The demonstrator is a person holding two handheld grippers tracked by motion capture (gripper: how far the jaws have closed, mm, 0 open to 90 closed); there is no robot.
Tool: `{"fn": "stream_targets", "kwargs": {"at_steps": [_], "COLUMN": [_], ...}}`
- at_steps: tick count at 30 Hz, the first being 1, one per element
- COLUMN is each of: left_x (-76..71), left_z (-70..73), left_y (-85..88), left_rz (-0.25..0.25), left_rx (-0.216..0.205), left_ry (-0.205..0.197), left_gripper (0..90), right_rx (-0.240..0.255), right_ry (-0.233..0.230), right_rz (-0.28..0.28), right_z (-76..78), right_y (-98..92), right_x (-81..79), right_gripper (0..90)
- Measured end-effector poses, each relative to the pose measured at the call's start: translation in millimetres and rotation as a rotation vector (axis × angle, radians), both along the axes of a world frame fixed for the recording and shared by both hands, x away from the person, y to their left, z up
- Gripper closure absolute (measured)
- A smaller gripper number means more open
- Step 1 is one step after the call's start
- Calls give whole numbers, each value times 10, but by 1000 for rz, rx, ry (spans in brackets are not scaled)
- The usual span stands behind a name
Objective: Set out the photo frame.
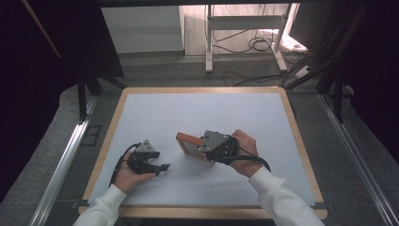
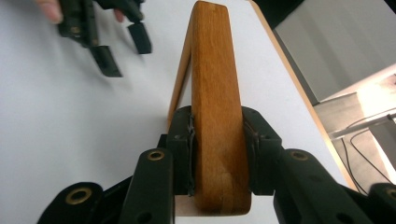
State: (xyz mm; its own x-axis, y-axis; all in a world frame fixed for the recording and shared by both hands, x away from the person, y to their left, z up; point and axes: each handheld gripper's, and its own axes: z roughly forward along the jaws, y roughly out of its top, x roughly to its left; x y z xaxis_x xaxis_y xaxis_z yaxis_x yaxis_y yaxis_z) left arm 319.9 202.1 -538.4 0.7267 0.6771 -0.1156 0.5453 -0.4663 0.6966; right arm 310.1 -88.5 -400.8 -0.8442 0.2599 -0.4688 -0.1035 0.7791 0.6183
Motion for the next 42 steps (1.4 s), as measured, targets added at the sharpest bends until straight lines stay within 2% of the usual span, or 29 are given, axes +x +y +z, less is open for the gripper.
{"fn": "stream_targets", "kwargs": {"at_steps": [2, 11, 20, 27, 30, 32, 39, 42], "left_x": [-1, -1, -3, -4, -2, -4, -15, -17], "left_z": [1, -4, -9, -10, -13, -11, -1, -1], "left_y": [0, -9, -21, -24, -22, -20, -22, -22], "left_rz": [-4, -11, -12, -19, -17, -18, -16, -14], "left_rx": [4, 7, 8, 11, 10, 10, 7, 7], "left_ry": [0, -1, 0, 1, 2, 1, -4, -6], "left_gripper": [303, 302, 300, 299, 299, 299, 299, 299], "right_rx": [7, 78, 90, 125, 135, 144, 232, 288], "right_ry": [6, 87, 94, 126, 134, 120, 103, 129], "right_rz": [-14, -130, -206, -261, -265, -278, -337, -355], "right_z": [8, 13, -45, -95, -104, -107, -74, -85], "right_y": [0, -96, -126, -163, -166, -165, -275, -379], "right_x": [57, 510, 756, 940, 956, 945, 795, 682], "right_gripper": [669, 574, 485, 457, 433, 385, 249, 235]}}
